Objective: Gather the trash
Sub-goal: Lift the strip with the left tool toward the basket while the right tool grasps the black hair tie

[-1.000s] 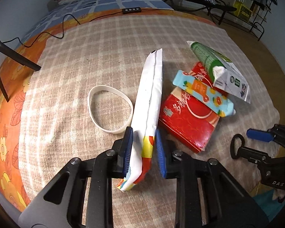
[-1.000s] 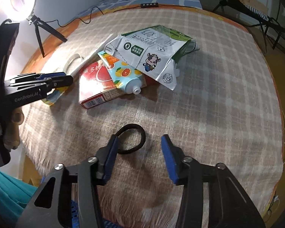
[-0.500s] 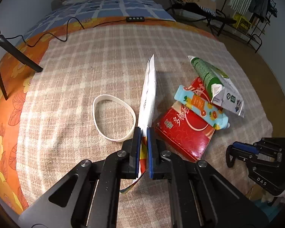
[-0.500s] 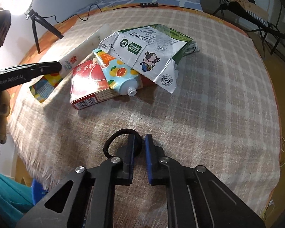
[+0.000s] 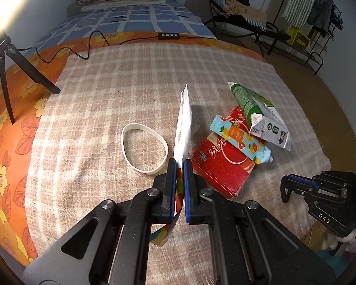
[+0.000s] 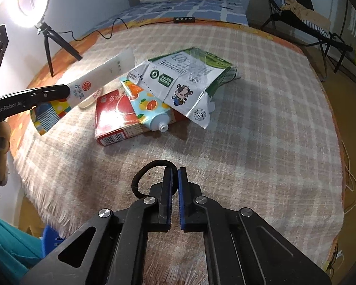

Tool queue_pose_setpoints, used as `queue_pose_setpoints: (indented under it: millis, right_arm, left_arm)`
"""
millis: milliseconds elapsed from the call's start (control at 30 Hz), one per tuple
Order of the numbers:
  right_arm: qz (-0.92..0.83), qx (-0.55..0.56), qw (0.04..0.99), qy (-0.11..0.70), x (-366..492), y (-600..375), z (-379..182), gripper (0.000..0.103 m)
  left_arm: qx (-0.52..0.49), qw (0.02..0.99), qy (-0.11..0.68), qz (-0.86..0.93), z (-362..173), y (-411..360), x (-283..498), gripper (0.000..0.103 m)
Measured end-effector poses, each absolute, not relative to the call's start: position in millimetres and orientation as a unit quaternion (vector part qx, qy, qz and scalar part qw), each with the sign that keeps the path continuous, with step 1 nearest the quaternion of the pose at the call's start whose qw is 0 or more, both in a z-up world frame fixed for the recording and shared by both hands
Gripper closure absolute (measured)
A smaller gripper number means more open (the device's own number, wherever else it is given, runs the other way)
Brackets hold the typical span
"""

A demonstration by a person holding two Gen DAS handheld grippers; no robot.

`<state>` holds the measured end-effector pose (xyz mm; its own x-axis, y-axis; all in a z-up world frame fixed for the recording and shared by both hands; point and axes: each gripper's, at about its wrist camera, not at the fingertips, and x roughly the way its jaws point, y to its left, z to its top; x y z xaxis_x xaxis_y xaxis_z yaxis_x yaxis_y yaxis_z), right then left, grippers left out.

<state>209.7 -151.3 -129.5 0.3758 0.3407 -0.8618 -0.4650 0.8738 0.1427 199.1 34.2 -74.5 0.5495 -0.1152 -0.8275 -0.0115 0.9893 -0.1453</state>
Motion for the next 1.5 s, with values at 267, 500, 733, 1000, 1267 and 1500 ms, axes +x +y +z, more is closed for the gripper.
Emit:
queue_pose_setpoints:
  millis: [267,500,733,1000,1267,1500]
  right_arm:
    - [0.248,-0.06,0.837,0.484,199.4,-156.5,-114.5,0.1]
    - [0.257,-0.051,0.844,0.467,186.8,-161.6,-96.0,0.1]
    - [0.269,-0.06,0.849,0.45,158.5,-162.4,-80.4,0.1]
    - [0.293,-0.077,0.849,0.433,109.3,-158.5,-71.8,0.1]
    - [0.308,-0.078,0.84,0.441,68.9,-160.7,-81.6,0.1]
    - [0.316,-0.084,0.832,0.449,46.6,-160.1,-96.0,0.1]
  left_arm:
    - [-0.085,0.883,0.459,-0.035,-57.3,40.1,177.1,0.1]
    - [-0.09,0.889,0.446,-0.053,-37.6,40.1,140.7,0.1]
    - [-0.094,0.887,0.446,-0.071,-26.3,36.2,90.3,0.1]
    - [-0.097,0.881,0.453,-0.094,-18.2,24.8,30.2,0.1]
    - [-0.108,0.871,0.468,-0.106,-22.1,14.7,-20.7,0.1]
    - [-0.116,0.856,0.489,-0.119,-38.3,-2.8,-52.0,0.1]
